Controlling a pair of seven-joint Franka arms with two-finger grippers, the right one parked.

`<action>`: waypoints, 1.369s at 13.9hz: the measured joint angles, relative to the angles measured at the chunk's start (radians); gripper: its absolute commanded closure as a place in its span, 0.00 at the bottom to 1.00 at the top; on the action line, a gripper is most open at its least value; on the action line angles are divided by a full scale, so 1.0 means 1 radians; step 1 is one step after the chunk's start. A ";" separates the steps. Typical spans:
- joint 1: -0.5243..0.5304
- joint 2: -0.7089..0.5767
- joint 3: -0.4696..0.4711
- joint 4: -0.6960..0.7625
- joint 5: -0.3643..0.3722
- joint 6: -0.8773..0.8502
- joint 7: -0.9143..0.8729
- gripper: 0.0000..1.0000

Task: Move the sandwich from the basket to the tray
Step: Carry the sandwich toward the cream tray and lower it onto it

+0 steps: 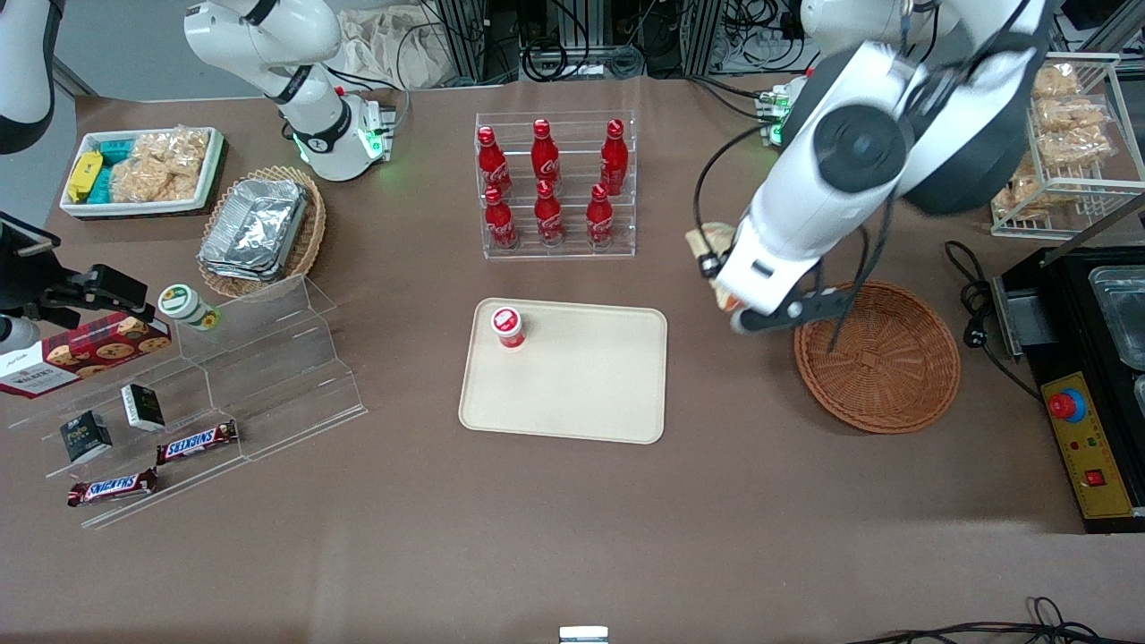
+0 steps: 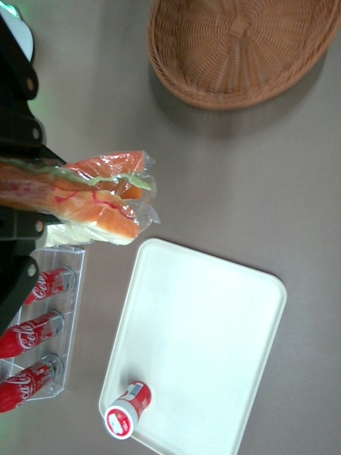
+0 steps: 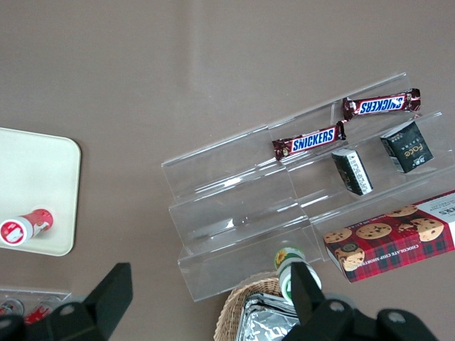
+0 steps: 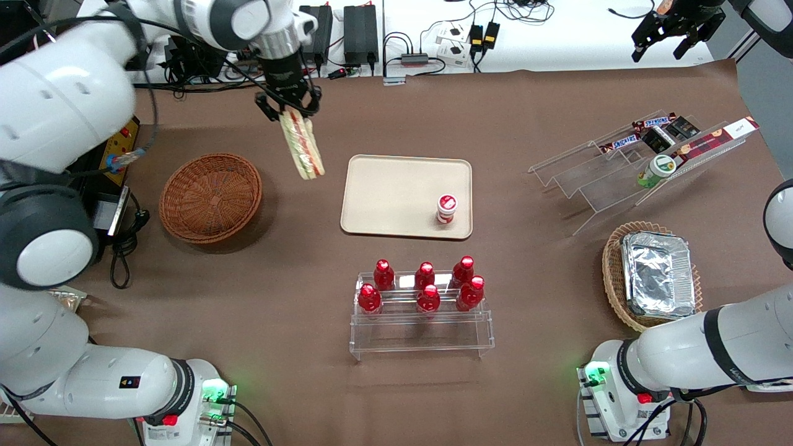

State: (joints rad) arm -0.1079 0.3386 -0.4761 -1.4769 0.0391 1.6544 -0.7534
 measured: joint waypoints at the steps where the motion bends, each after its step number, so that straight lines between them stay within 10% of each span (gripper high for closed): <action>1: -0.016 0.056 0.000 0.003 0.022 0.044 -0.010 0.75; 13: -0.154 0.467 0.000 0.050 0.275 0.349 -0.046 0.71; 14: -0.162 0.483 0.000 0.061 0.290 0.353 -0.049 0.64; 16: -0.172 0.504 0.000 0.079 0.301 0.354 -0.052 0.13; 19: -0.174 0.512 0.000 0.097 0.304 0.357 -0.070 0.00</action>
State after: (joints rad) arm -0.2823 0.8504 -0.4760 -1.3795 0.3427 2.0118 -0.8237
